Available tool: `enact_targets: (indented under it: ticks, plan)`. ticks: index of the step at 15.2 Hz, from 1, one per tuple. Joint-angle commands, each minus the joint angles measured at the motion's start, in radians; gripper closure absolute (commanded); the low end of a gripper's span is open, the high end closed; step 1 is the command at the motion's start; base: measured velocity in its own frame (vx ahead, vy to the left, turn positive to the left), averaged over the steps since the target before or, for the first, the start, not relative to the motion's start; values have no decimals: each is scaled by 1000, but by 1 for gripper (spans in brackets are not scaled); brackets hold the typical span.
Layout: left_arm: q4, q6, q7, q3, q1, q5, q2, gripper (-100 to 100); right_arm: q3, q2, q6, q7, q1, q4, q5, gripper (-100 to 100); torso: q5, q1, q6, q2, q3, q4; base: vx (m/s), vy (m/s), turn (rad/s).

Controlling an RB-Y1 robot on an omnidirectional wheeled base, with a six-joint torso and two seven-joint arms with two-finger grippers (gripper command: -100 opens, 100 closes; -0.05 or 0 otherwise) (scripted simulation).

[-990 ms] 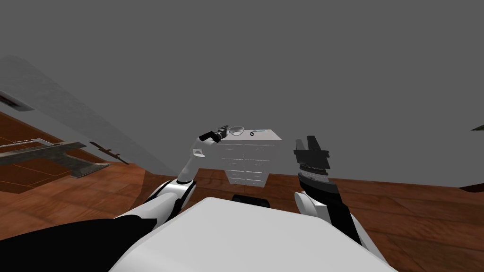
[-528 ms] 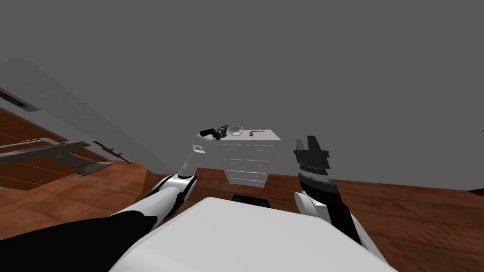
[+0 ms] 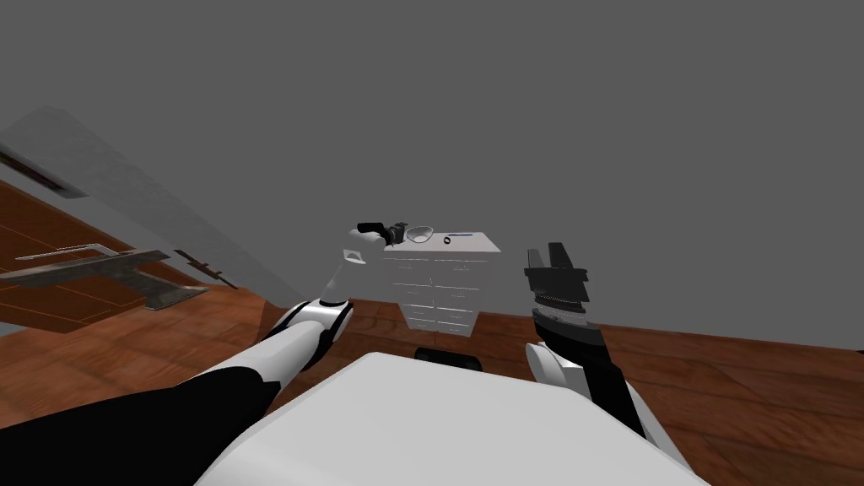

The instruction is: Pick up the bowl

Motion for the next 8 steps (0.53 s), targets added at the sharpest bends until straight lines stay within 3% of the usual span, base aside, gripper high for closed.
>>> enact_targets:
  ticks: [1, 2, 3, 6, 7, 8]
  plan:
    - [10, 50, 2, -1, -15, 9, 5, -100, 0, 0, 0, 0, 0, 0, 0, 0, 0, 0, 0, 0, 0, 0, 14, -34, 13]
    - [10, 58, 2, -1, -15, 9, 5, -100, 0, 0, 0, 0, 0, 0, 0, 0, 0, 0, 0, 0, 0, 0, 9, -22, -2]
    - [37, 86, 6, -2, -59, 34, 21, -100, 0, 0, 0, 0, 0, 0, 0, 0, 0, 1, 0, 0, 0, 0, 19, -28, 23]
    - [37, 130, 6, -2, -59, 34, 21, -100, 0, 0, 0, 0, 0, 0, 0, 0, 0, 1, 0, 0, 0, 0, 16, -30, 17]
    - [64, 163, 10, -3, -101, 59, 35, -100, 0, 0, 0, 0, 0, 0, 0, 0, 0, 1, 0, 1, 0, 0, 13, -38, 21]
    - [64, 183, 10, -3, -101, 59, 35, -100, 0, 0, 0, 0, 0, 0, 0, 0, 0, 1, 0, 0, 0, 0, 20, -44, 30]
